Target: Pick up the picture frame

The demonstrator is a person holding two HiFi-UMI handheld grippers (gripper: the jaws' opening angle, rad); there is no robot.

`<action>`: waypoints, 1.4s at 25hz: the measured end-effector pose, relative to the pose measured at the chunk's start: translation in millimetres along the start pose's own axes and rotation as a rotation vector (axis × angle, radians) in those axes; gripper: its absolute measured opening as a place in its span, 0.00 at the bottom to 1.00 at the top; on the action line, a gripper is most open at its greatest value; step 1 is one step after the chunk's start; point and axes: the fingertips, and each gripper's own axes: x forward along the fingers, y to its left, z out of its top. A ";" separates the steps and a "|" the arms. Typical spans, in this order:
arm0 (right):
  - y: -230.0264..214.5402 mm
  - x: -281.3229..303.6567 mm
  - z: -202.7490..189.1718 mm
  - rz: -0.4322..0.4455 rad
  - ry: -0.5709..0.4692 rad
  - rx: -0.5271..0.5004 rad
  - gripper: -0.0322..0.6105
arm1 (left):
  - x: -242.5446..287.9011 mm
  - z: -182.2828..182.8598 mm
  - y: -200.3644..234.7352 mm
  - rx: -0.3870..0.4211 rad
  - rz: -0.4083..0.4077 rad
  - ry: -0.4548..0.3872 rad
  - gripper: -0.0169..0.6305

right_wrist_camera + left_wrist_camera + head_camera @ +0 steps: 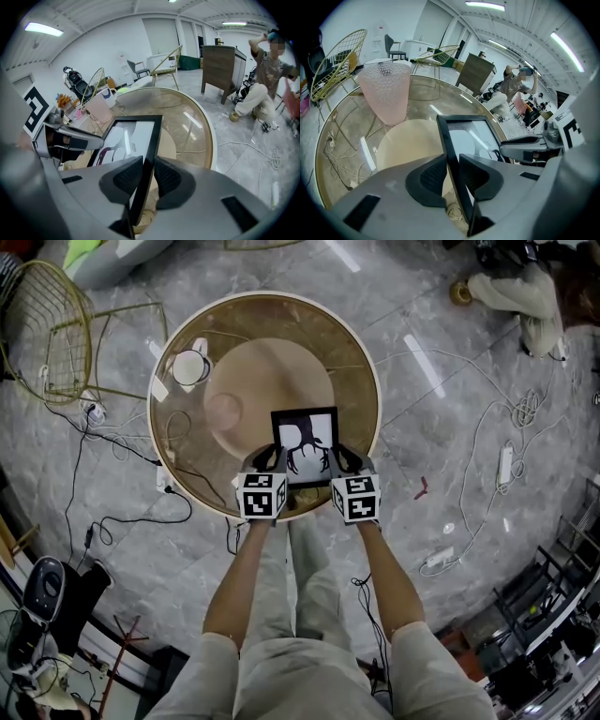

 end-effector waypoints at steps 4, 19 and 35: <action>3.8 -10.5 0.6 -0.012 -0.017 0.008 0.17 | -10.2 0.0 -4.3 0.000 0.003 -0.017 0.15; 22.0 -88.4 45.3 -0.081 -0.169 0.010 0.16 | -83.7 48.9 -35.9 0.043 0.010 -0.152 0.14; 39.2 -185.5 101.7 -0.145 -0.331 -0.021 0.16 | -170.2 106.6 -80.7 0.122 -0.005 -0.284 0.14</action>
